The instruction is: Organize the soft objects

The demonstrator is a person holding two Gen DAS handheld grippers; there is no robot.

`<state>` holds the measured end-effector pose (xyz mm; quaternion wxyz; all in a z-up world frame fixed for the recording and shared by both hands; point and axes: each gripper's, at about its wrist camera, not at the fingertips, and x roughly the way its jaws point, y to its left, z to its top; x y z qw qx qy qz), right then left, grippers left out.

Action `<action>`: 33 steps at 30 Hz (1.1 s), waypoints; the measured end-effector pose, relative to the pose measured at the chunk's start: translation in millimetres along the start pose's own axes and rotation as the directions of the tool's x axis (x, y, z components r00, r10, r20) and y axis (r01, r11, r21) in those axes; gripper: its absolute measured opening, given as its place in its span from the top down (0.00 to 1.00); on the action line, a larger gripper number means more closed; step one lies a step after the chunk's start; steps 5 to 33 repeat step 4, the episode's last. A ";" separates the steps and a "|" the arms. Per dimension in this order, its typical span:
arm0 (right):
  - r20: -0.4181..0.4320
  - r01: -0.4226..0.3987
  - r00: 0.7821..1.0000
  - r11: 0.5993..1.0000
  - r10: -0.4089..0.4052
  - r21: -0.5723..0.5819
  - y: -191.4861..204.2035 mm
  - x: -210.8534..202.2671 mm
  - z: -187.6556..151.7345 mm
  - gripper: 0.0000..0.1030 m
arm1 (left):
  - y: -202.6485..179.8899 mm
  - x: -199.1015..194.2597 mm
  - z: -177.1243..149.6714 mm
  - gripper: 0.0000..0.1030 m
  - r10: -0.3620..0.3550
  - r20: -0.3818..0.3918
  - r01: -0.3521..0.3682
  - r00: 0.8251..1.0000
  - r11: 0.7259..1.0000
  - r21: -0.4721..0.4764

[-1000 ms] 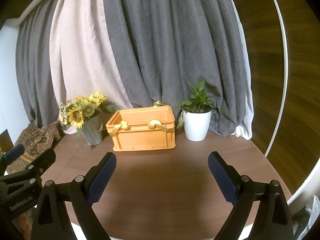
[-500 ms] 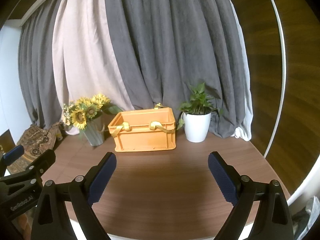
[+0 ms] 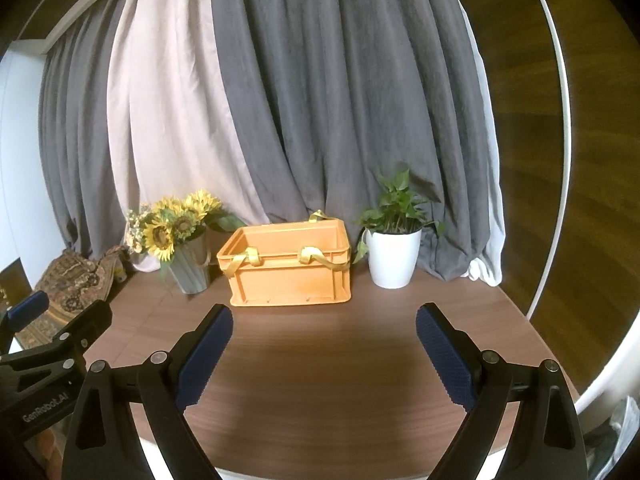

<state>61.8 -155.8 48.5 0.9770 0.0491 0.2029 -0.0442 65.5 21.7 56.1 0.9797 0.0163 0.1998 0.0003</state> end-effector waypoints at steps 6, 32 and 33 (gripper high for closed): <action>0.001 0.000 1.000 1.000 0.000 0.001 0.3 -0.1 -0.2 0.09 | -0.6 -0.1 0.7 0.00 0.002 0.000 -0.002 1.000 1.000 -0.001; 0.001 0.000 1.000 1.000 0.000 0.001 0.3 -0.1 -0.2 0.09 | -0.6 -0.1 0.7 0.00 0.002 0.000 -0.002 1.000 1.000 -0.001; 0.001 0.000 1.000 1.000 0.000 0.001 0.3 -0.1 -0.2 0.09 | -0.6 -0.1 0.7 0.00 0.002 0.000 -0.002 1.000 1.000 -0.001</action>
